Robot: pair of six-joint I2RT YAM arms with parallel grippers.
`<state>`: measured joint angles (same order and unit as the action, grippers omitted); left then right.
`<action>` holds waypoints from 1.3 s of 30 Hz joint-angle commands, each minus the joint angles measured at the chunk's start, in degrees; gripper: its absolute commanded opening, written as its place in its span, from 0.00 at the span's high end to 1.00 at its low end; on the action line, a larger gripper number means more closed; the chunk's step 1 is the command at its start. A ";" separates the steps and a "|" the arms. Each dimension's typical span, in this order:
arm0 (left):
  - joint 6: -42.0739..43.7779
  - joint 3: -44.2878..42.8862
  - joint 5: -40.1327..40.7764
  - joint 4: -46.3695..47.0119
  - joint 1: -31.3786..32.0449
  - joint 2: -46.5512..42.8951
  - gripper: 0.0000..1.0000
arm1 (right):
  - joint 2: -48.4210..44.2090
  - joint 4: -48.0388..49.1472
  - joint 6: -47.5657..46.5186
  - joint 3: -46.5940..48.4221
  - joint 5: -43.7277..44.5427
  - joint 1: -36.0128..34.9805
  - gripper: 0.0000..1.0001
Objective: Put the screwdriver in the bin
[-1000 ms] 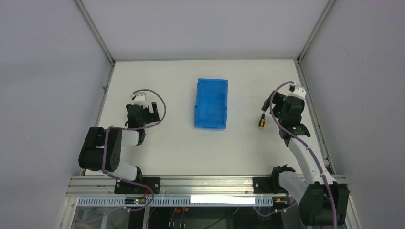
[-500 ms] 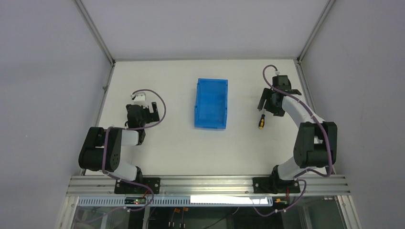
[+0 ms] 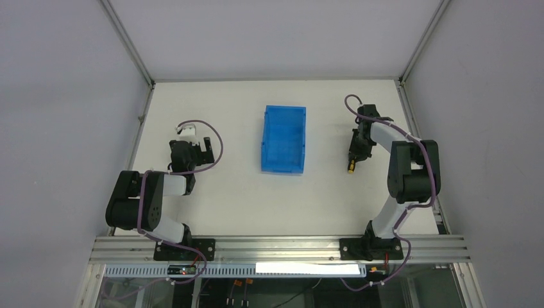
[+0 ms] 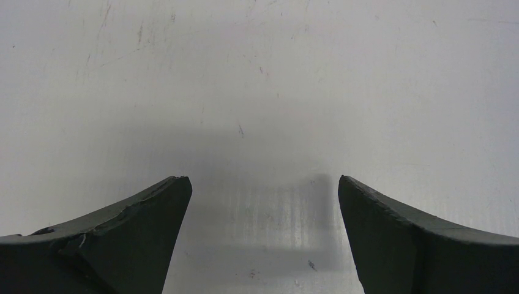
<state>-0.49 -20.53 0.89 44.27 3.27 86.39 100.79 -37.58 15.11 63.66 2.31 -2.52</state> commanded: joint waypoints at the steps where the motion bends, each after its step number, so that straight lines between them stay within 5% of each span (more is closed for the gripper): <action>1: -0.38 -1.17 -1.14 2.28 -0.46 -0.08 0.00 | 0.29 -0.29 -0.21 1.22 0.90 -1.15 0.88; 3: -0.38 -1.17 -1.12 2.24 -0.43 -0.07 0.00 | -1.17 -1.85 -0.48 1.94 1.47 -1.47 1.00; 21: -0.39 -1.17 -1.15 2.22 -0.46 -0.06 0.00 | -17.61 -24.41 1.65 28.05 -1.29 -5.05 1.00; 31: -0.43 -1.17 -1.10 2.22 -0.45 -0.01 0.00 | -16.69 -13.61 10.15 33.43 -3.78 -20.44 1.00; 39: -0.38 -1.17 -1.14 2.22 -0.41 -0.10 0.00 | -7.06 -4.61 12.45 34.56 0.41 -32.48 1.00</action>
<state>-0.49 -20.53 0.89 44.27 3.27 86.39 89.06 -48.51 25.30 95.61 0.08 -32.14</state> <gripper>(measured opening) 0.996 0.152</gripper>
